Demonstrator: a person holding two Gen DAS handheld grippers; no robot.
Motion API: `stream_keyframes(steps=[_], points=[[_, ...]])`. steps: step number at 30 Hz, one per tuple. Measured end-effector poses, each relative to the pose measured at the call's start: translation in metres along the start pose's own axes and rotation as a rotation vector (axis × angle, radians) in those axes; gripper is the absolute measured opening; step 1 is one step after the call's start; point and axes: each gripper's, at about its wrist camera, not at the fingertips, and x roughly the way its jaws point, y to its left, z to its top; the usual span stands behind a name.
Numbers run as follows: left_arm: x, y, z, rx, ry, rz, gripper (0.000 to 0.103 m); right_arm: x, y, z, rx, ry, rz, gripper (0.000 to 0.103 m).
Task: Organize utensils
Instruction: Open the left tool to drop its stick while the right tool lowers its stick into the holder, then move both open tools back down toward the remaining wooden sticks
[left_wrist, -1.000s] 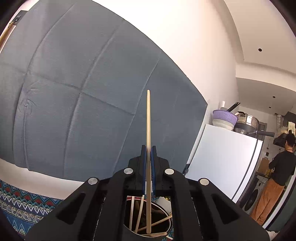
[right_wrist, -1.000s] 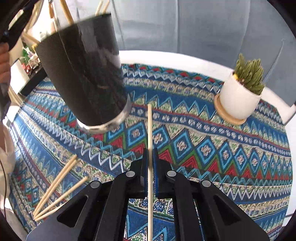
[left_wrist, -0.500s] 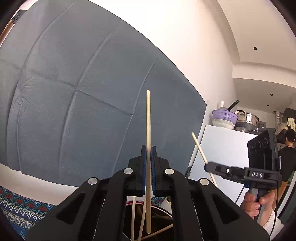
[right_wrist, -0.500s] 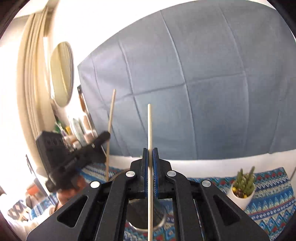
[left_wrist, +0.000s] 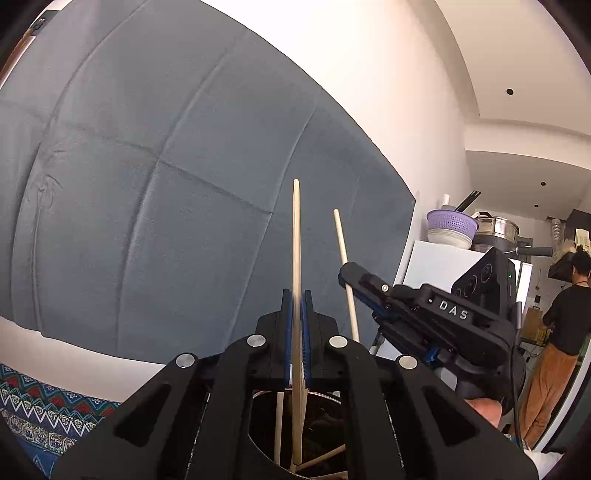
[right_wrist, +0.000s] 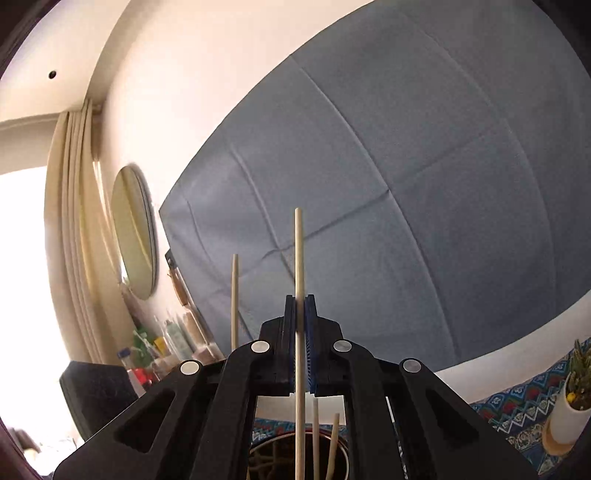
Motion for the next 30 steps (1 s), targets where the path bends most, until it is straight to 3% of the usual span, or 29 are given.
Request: stream_keyframes(steps=[6,13,14,16,20,22,24,28,30], points=[[0.003,-0.001,-0.004,0.020,0.023,0.001,0.005,-0.004,-0.012,-0.027,-0.031,0.059,-0.020,0.005],[-0.001,-0.011,-0.004,0.080,0.013,0.015,0.008,-0.028,-0.013,-0.031,-0.062,0.087,-0.003,0.009],[-0.001,-0.012,-0.002,0.080,0.016,0.015,0.012,-0.035,-0.013,-0.029,-0.072,0.076,-0.010,0.009],[-0.004,-0.015,0.002,0.081,0.003,0.022,0.041,-0.045,-0.013,-0.023,-0.073,0.060,-0.019,0.011],[-0.013,-0.023,0.013,0.098,-0.025,0.036,0.056,-0.070,-0.012,-0.004,-0.079,0.027,-0.054,0.029],[-0.017,-0.027,0.019,0.114,-0.019,0.056,0.067,-0.083,-0.010,0.005,-0.093,0.014,-0.073,0.033],[-0.019,-0.032,0.025,0.133,-0.003,0.079,0.076,-0.095,-0.005,0.014,-0.103,0.004,-0.097,0.050],[-0.028,-0.043,0.039,0.173,0.017,0.144,0.098,-0.117,0.005,0.027,-0.108,-0.007,-0.129,0.069],[-0.033,-0.049,0.046,0.189,0.026,0.177,0.098,-0.127,0.012,0.032,-0.112,-0.008,-0.132,0.080]])
